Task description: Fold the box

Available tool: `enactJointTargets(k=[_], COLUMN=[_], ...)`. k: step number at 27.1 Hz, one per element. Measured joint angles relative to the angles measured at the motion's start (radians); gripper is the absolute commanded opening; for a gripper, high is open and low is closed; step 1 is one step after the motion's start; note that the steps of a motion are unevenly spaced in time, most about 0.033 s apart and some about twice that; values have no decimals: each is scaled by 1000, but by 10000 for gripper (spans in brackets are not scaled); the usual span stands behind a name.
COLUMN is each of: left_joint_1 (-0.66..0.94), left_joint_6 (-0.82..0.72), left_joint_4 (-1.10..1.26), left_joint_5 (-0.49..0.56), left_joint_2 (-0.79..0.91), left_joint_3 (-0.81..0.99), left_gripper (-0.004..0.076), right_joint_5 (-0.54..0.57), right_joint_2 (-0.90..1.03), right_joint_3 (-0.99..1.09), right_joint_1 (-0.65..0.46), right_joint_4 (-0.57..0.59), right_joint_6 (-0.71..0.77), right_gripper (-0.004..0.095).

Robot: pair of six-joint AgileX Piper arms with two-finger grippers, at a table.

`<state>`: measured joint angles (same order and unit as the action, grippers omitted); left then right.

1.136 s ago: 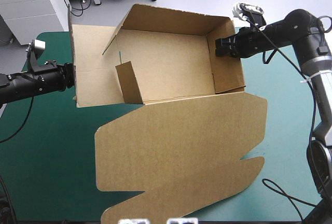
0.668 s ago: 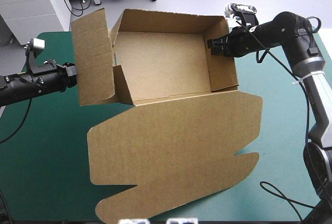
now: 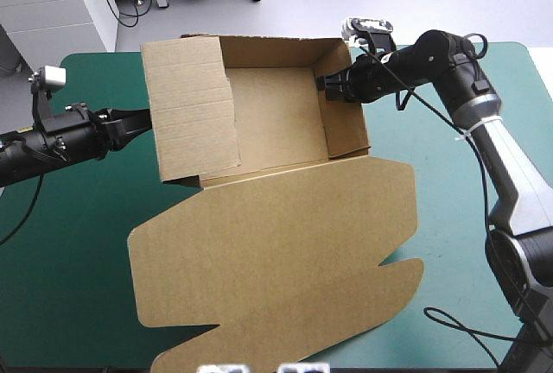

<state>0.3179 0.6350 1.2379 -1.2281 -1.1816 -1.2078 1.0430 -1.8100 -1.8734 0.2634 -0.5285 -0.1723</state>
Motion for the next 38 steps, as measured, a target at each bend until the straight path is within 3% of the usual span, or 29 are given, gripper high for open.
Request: enactJointTargets(k=[23, 26, 32, 38], left_joint_1=[0, 0, 0, 0], left_joint_6=[-18, -20, -19, -18], left_joint_4=[-6, -7, -7, -7], left_joint_5=[-1, -1, -1, 0], left_joint_2=[0, 0, 0, 2], left_joint_3=[0, 0, 0, 0], left_gripper=[7, 82, 307, 320], right_joint_5=[-65, -68, -94, -120], right_joint_2=[-13, -13, -13, -13], right_joint_3=[0, 0, 0, 0], right_joint_1=[19, 21, 52, 70], right_joint_4=[0, 0, 2, 8], right_joint_6=[29, 31, 31, 31], right_gripper=[-17, -17, -17, -17])
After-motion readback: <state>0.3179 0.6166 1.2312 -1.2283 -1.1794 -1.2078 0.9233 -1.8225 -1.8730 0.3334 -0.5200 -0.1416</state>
